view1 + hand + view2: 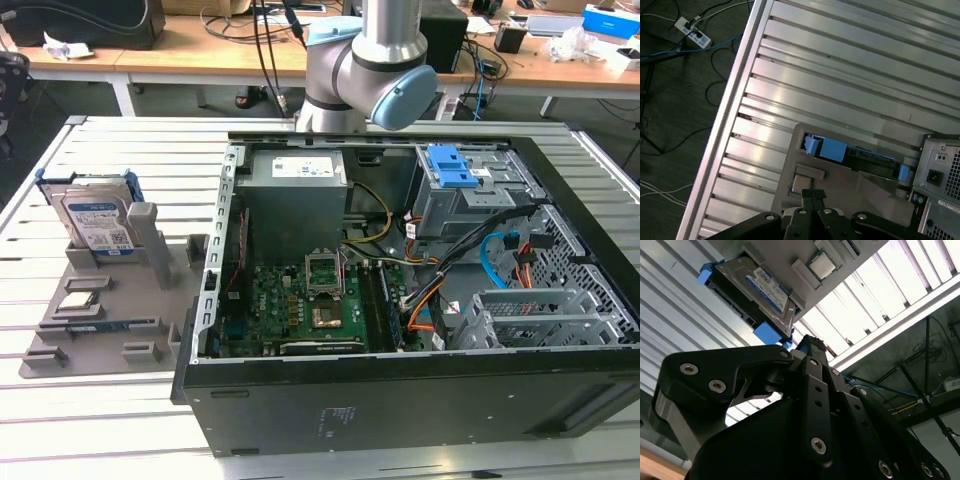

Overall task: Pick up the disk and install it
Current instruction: 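Pick up the disk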

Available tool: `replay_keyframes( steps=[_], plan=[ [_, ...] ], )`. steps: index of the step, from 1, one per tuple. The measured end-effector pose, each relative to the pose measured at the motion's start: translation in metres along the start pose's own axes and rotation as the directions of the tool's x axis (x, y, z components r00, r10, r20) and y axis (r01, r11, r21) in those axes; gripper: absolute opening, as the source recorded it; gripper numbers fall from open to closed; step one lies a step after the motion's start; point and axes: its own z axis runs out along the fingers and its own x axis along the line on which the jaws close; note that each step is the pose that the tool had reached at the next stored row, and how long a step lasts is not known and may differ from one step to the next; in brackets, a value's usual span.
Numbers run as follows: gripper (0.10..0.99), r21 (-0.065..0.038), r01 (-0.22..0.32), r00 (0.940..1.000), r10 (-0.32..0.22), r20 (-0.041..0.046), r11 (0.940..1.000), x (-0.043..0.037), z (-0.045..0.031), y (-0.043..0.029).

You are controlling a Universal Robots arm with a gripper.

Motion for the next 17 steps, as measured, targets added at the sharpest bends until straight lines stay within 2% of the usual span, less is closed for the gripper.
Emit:
replay_keyframes(
  steps=[2, 6, 17],
  plan=[
    [0.106, -0.001, 0.033, 0.9994, -0.033, -0.0015, 0.9994, 0.0, 0.0, 0.0],
    [0.106, -0.002, 0.062, 0.9981, -0.062, -0.0027, 0.9981, 0.0, 0.0, 0.0],
    [0.106, -0.005, 0.175, 0.9846, -0.175, -0.0075, 0.9846, 0.0, 0.0, 0.0]
  ],
)
